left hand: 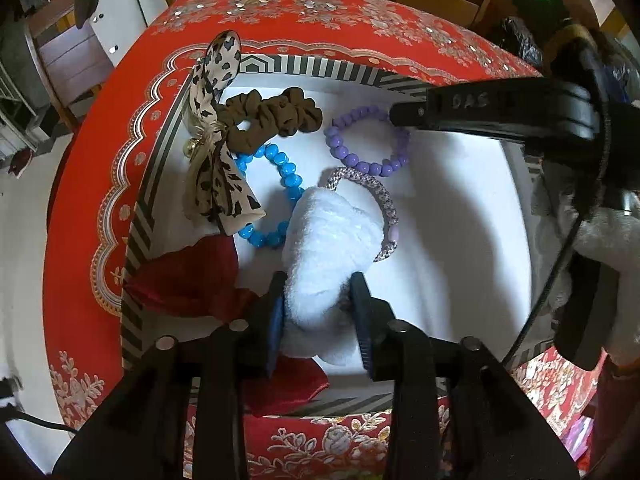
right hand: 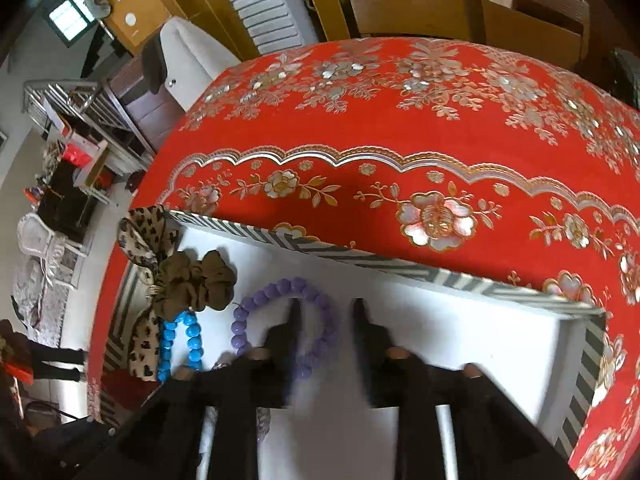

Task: Organize jewelry
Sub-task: 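Carry the white scrunchie and purple bracelet into the tray while both tools open to release, then withdraw both open tools from the tray back over the jewelry pile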

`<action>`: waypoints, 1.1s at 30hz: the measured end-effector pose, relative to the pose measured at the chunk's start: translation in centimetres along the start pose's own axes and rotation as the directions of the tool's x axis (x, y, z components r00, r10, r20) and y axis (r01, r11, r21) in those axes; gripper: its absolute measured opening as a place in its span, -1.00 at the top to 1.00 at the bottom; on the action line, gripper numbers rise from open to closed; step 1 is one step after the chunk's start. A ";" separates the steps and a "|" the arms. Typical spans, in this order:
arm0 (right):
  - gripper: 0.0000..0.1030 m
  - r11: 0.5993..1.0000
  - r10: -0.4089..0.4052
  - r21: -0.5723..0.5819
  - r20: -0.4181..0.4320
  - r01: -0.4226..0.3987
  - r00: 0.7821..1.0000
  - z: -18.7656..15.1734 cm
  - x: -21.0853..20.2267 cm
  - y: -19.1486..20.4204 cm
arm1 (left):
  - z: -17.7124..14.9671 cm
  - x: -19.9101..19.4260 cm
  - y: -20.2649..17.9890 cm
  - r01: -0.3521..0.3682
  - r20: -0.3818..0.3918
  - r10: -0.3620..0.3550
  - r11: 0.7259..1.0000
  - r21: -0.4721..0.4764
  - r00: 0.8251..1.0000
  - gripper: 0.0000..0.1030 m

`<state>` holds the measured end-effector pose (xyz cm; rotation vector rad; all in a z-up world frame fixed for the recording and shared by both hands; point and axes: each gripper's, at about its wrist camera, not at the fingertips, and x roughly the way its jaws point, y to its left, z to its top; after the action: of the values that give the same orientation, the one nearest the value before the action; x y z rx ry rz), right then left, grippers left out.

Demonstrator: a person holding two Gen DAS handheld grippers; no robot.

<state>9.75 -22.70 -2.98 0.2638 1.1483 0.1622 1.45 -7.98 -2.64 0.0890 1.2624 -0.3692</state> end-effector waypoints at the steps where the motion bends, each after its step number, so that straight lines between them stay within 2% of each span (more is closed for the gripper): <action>1: 0.43 1.000 0.007 0.005 0.008 -0.007 1.000 -0.3 -0.5 0.0 | -0.1 0.1 -0.1 -0.008 -0.004 0.008 1.000 0.008 1.000 0.22; 2: 0.43 1.000 0.010 0.008 0.012 -0.010 1.000 -0.6 -0.9 -0.1 | -0.2 0.2 -0.1 -0.015 -0.008 0.015 1.000 0.015 1.000 0.14; 10: 0.40 1.000 -0.014 0.023 0.053 0.013 0.998 -4.6 -5.7 0.0 | -0.6 -0.9 -0.4 -0.058 0.026 0.058 0.998 0.031 0.998 -0.06; 13: 0.30 0.999 -0.028 0.047 0.066 0.025 0.997 -6.1 -7.3 -0.1 | -0.8 -1.8 -0.5 -0.076 0.043 0.075 0.997 0.029 0.996 -0.08; 20: 0.27 0.997 -0.052 0.070 0.111 0.044 0.992 -10.2 -11.3 0.0 | -1.9 -4.5 -1.2 -0.089 0.105 0.084 0.995 0.044 0.991 -0.11; 23: 0.20 0.995 -0.054 0.093 0.129 0.043 0.990 -11.9 -12.7 -0.1 | -2.8 -5.5 -1.6 -0.090 0.131 0.082 0.994 0.057 0.988 -0.14; 33: 0.19 0.993 -0.069 0.107 0.140 0.054 0.988 -17.1 -15.5 0.0 | -5.9 -7.6 -3.3 -0.117 0.157 0.103 0.990 0.081 0.982 -0.15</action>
<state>-12.10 -24.58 4.04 0.3254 1.0215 0.0287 -6.93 -7.76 3.12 0.2032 1.0848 -0.3308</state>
